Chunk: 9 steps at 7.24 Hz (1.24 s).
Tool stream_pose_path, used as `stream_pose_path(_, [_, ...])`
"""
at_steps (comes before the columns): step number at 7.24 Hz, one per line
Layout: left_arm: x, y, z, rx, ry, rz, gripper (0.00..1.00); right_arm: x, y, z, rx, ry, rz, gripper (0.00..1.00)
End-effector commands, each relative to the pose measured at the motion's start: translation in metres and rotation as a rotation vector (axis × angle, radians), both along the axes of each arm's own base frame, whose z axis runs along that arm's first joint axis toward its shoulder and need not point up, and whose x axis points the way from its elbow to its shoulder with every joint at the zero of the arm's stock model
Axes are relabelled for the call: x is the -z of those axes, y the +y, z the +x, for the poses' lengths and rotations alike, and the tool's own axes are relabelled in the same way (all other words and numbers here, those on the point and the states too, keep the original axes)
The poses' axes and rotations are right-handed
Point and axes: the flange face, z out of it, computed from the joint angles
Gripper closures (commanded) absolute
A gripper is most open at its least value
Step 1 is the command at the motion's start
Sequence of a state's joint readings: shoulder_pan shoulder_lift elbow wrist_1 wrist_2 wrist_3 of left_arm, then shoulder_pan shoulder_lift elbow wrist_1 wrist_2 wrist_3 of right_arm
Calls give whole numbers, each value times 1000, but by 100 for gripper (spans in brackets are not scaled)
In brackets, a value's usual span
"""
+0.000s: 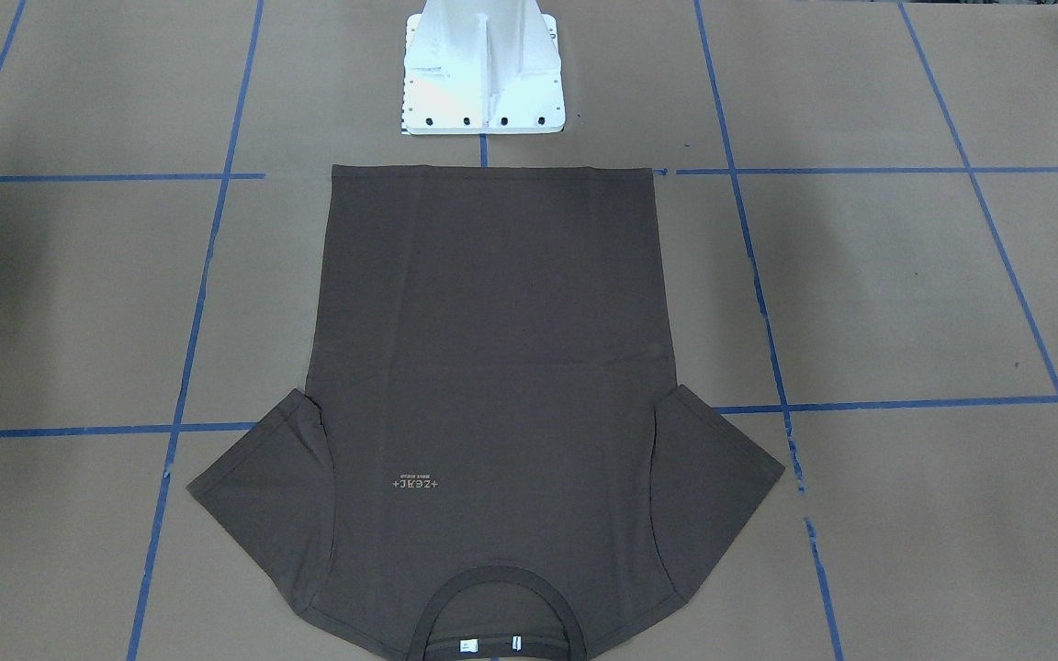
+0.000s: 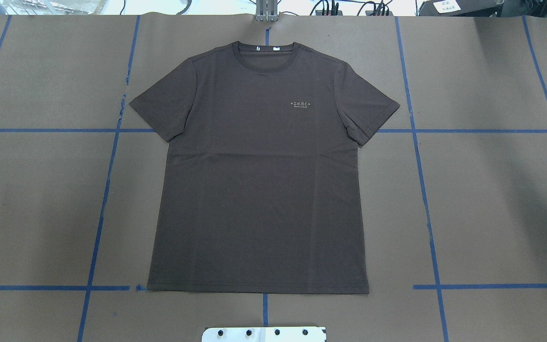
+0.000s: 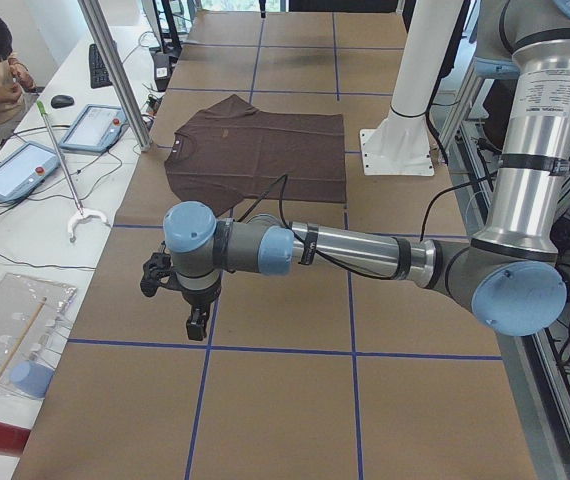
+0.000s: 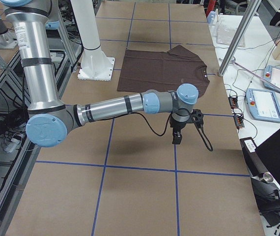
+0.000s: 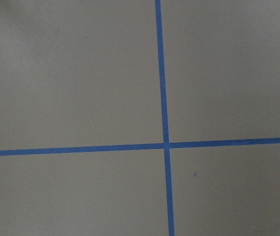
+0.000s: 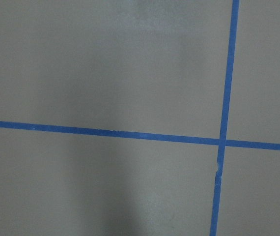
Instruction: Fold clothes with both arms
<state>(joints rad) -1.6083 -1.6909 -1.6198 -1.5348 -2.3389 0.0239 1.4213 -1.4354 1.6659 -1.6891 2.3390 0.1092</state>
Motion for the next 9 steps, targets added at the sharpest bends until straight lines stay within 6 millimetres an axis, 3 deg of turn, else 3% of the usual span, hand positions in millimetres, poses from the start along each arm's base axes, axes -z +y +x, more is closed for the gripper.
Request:
stream_pose_path(1, [36, 7, 16, -29, 49, 63, 0, -1, 8, -3, 12, -47, 0, 0])
stream_pose_path(2, [27, 5, 28, -46, 40, 40, 0, 4, 7, -14, 33, -49, 11, 0])
stream_pose_path(3, [36, 5, 35, -57, 51, 56, 0, 18, 1, -55, 105, -53, 34, 0])
stream_pose_path(4, [37, 7, 36, -59, 56, 65, 0, 58, -26, -95, 112, -61, 90, 0])
stream_pose_path(6, [44, 6, 41, -79, 141, 123, 0, 120, -59, -212, -142, -89, -19, 0])
stream_pose_path(7, [28, 19, 42, -86, 138, 189, 0, 126, -72, -262, -267, -91, -27, 0])
stream_pose_path(8, [15, 29, 42, -91, 148, 230, 0, 117, -98, -296, -362, -127, -47, 1])
stream_pose_path(9, [15, 29, 43, -92, 148, 246, 0, 100, -112, -317, -410, -170, -48, 2])
